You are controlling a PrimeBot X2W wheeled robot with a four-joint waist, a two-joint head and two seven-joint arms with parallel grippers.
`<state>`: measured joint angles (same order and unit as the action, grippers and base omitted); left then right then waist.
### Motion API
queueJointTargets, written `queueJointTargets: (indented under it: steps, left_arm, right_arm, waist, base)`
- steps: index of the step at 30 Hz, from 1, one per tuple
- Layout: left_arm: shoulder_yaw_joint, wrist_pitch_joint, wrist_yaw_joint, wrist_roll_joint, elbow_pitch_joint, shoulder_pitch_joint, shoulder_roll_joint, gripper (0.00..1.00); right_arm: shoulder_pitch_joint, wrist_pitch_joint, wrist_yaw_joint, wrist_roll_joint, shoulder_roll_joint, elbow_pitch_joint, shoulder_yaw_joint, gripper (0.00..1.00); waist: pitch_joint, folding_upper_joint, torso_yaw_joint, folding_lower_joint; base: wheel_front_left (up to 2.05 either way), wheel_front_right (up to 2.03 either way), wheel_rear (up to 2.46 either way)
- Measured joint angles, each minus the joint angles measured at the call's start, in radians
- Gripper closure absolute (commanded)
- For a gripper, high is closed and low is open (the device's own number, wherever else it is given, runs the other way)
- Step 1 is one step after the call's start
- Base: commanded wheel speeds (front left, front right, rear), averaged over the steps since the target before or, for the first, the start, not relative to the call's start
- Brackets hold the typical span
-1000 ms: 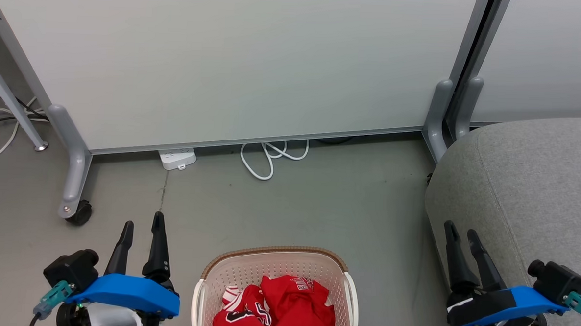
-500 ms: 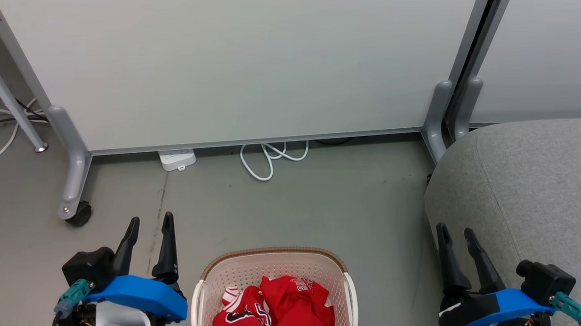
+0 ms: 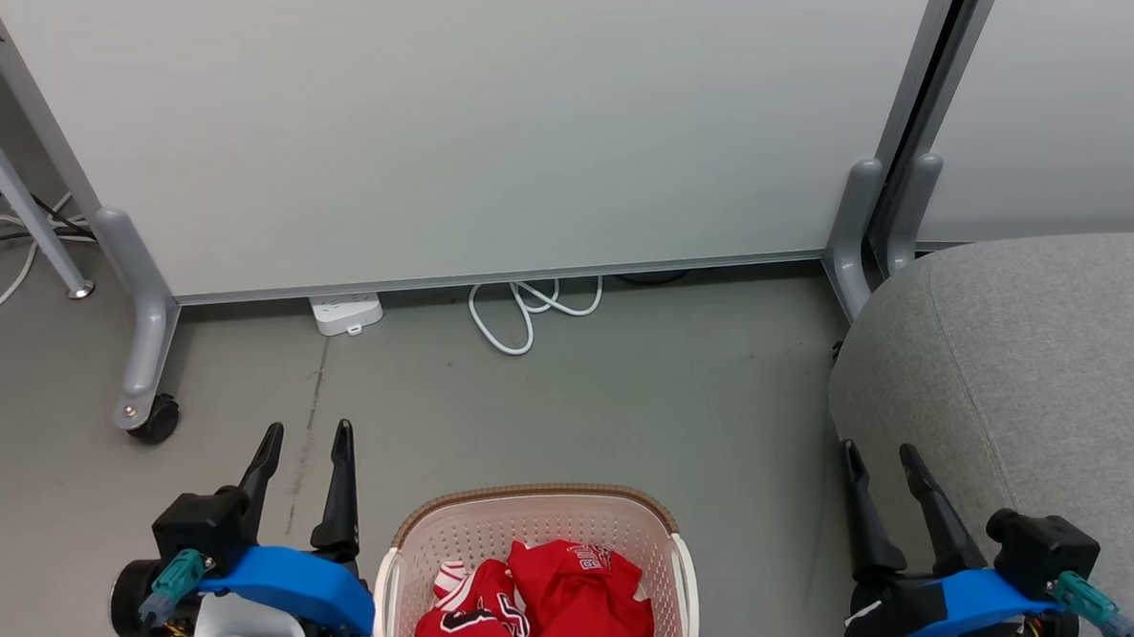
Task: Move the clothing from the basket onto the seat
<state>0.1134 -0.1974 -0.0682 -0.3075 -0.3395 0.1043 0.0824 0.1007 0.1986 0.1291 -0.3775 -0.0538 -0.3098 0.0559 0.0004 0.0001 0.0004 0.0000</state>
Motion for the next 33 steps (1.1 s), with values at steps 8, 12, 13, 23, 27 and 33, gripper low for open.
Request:
queueJointTargets:
  steps: [8,12,13,23,27,33]
  left_arm:
    - [0.001,-0.017,-0.003,0.058,-0.014,0.001,-0.003,0.00]
    - [-0.002,-0.025,-0.011,0.083,-0.019,0.002,-0.007,0.00]
    - [-0.002,-0.026,-0.012,0.093,-0.020,0.002,-0.007,0.00]
    - [-0.005,-0.044,-0.017,0.169,-0.035,0.002,-0.013,0.00]
    - [-0.006,-0.052,-0.021,0.198,-0.042,0.002,-0.014,0.00]
    - [-0.007,-0.062,-0.025,0.240,-0.053,0.002,-0.017,0.00]
  right_arm:
    - [0.001,0.015,0.000,0.072,0.001,-0.007,-0.005,0.00]
    - [0.002,0.024,0.000,0.104,0.002,-0.009,-0.010,0.00]
    - [0.002,0.025,0.000,0.113,0.002,-0.011,-0.012,0.00]
    - [0.003,0.045,0.000,0.178,0.002,-0.035,-0.030,0.00]
    - [0.004,0.050,0.000,0.207,0.002,-0.044,-0.030,0.00]
    - [0.010,0.060,0.001,0.240,0.003,-0.058,-0.029,0.00]
  waist:
    - [0.000,0.0000,0.001,0.0001]
    - [0.000,0.0000,0.001,0.0000]
    - [-0.001,0.0000,0.001,0.0000]
    - [-0.003,0.0000,0.001,0.0000]
    - [-0.003,0.0000,0.001,0.0000]
    - [-0.004,-0.0001,0.001,0.0000]
  base:
    - [0.00,0.00,0.00]
    - [0.00,0.00,0.00]
    - [0.00,0.00,0.00]
    - [0.00,0.00,0.00]
    - [0.00,0.00,0.00]
    - [0.00,0.00,0.00]
